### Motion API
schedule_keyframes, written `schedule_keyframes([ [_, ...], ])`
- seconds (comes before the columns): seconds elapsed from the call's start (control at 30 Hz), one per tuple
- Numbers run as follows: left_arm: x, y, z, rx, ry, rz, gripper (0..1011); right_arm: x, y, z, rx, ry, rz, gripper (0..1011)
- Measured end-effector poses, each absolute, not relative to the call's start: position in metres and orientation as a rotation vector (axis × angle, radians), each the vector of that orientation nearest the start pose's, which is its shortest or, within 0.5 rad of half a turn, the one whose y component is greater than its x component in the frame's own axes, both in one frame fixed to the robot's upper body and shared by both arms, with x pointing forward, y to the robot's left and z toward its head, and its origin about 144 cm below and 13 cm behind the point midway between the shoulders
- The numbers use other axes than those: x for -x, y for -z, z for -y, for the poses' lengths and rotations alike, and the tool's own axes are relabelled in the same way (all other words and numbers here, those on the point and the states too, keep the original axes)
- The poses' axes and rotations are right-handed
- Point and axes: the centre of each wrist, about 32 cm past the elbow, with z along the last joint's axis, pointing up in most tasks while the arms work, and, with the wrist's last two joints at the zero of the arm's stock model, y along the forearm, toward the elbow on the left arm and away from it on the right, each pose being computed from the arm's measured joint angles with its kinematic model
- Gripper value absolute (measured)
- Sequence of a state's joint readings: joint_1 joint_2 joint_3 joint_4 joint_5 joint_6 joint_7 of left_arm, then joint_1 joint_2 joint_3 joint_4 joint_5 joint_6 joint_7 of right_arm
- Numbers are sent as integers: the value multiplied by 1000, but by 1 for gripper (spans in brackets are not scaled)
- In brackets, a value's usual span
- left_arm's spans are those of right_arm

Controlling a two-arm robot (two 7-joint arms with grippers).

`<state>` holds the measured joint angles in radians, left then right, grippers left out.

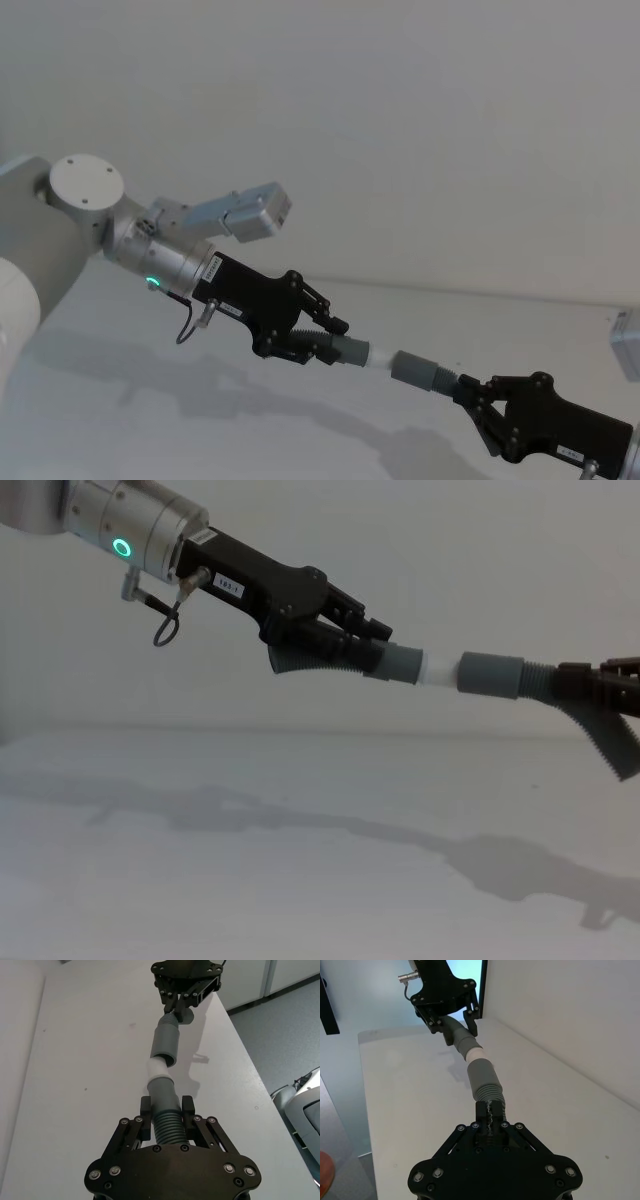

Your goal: Use both hands to pick up one end of the pipe from the table, align the ends, and insert them.

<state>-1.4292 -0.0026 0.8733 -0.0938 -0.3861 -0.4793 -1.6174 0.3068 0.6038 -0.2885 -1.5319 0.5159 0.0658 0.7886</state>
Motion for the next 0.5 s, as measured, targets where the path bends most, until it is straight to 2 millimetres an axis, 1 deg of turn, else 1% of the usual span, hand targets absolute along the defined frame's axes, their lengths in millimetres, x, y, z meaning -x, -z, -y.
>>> schedule_keyframes([
  [0.5,-734,-1379,-201,-456,255,399,329,-525,-1241,328,106,586,93,50],
])
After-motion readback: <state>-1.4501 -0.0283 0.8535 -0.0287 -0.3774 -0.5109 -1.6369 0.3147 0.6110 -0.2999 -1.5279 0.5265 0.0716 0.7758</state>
